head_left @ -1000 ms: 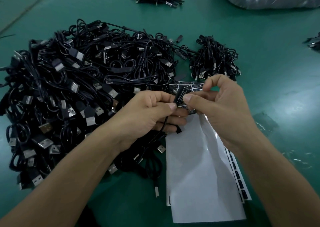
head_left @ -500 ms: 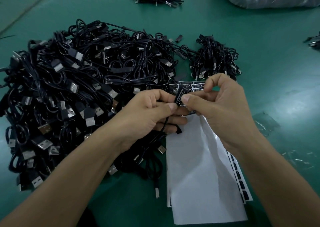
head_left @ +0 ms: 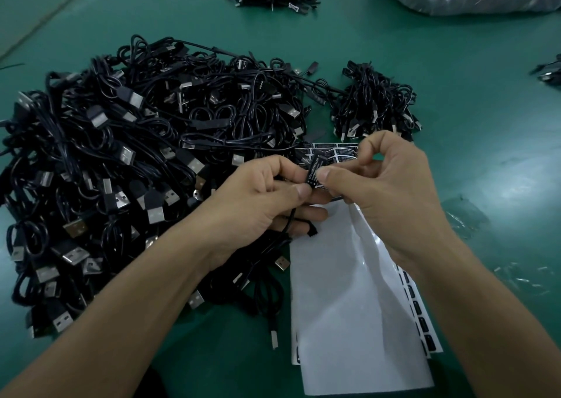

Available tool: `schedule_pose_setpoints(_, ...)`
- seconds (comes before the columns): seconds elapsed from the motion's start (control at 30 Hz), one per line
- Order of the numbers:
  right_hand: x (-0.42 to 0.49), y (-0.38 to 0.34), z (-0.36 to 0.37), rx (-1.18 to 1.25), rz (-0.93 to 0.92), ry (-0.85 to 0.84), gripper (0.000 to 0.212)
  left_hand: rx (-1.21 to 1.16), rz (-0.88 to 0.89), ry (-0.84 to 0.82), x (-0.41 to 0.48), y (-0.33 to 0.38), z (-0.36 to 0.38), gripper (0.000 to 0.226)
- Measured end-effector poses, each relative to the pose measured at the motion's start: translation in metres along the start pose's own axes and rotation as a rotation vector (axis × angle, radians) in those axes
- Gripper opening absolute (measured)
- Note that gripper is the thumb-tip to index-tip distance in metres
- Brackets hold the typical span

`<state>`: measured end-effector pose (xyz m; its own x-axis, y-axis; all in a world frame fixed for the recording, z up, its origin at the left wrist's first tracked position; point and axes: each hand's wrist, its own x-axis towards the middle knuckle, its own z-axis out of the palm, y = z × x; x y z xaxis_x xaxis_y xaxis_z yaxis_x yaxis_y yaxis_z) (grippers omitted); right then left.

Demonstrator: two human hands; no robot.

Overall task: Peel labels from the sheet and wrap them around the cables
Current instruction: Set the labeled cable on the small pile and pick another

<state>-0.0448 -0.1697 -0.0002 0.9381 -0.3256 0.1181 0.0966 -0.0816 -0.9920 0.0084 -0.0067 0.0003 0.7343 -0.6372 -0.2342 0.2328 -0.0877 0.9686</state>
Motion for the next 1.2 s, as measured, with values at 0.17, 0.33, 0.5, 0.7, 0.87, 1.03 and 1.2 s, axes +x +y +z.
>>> schedule_pose_setpoints(0.17,-0.0011,-0.0009,-0.0003,0.034,0.008,-0.020,0.042,0.001,0.003,0.007,-0.0007,-0.0002,0.0013,0.007)
schedule_pose_setpoints(0.33,0.0010,0.0005,-0.0018,-0.015,0.014,-0.019,0.039,0.011,0.005,0.009,-0.0007,-0.0007,0.0015,0.003)
schedule_pose_setpoints(0.5,0.0019,0.0009,-0.0033,-0.018,0.023,-0.029,0.039,0.011,0.004,0.014,-0.0008,0.0000,0.0019,0.002)
schedule_pose_setpoints(0.7,0.0025,0.0008,-0.0042,-0.010,0.029,-0.035,0.039,0.031,0.005,0.015,-0.0002,0.0001,0.0029,0.002)
schedule_pose_setpoints(0.87,0.0027,0.0010,-0.0041,-0.027,0.026,-0.031,0.039,0.029,0.008,0.013,-0.0003,-0.0001,0.0030,0.001)
schedule_pose_setpoints(1.03,0.0025,0.0008,-0.0045,-0.012,0.026,-0.030,0.040,0.025,0.012,0.012,-0.0005,-0.0002,0.0033,0.004)
schedule_pose_setpoints(1.2,0.0023,0.0016,-0.0045,-0.013,0.026,-0.019,0.041,0.031,0.017,0.011,-0.0001,-0.0005,0.0039,0.006)
